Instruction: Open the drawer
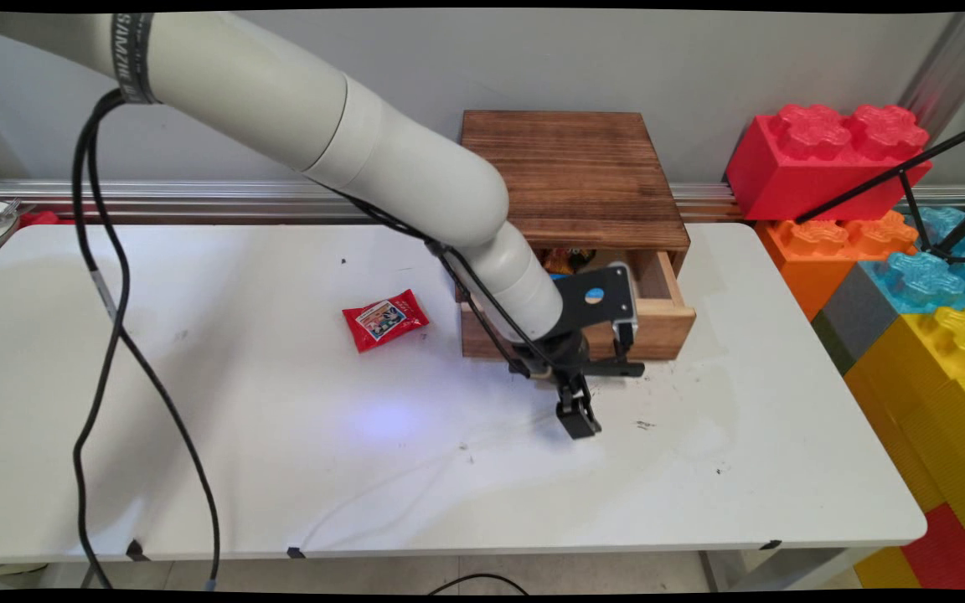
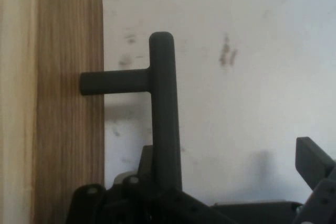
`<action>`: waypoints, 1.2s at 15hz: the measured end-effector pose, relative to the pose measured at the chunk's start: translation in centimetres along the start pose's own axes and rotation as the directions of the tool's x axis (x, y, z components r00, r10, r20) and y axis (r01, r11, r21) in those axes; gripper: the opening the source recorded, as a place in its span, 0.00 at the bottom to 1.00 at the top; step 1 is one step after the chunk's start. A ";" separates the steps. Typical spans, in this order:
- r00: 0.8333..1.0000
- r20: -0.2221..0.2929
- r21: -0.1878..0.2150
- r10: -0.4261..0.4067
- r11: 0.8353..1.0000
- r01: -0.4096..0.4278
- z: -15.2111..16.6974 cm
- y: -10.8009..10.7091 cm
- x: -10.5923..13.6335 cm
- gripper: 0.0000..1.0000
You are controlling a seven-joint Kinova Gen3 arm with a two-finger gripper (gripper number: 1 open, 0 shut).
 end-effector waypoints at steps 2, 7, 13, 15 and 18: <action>1.000 -0.004 -0.009 -0.016 1.000 0.016 -0.1 1.4 0.3 1.00; 0.999 -0.012 -0.027 -0.044 0.999 0.044 -0.5 4.4 0.8 1.00; 0.998 -0.016 -0.052 -0.065 0.997 0.064 -1.2 7.9 1.0 1.00; 0.997 -0.018 -0.062 -0.071 0.996 0.070 -1.5 9.0 1.0 1.00; 0.997 -0.020 -0.074 -0.077 0.994 0.076 -1.9 10.4 1.0 1.00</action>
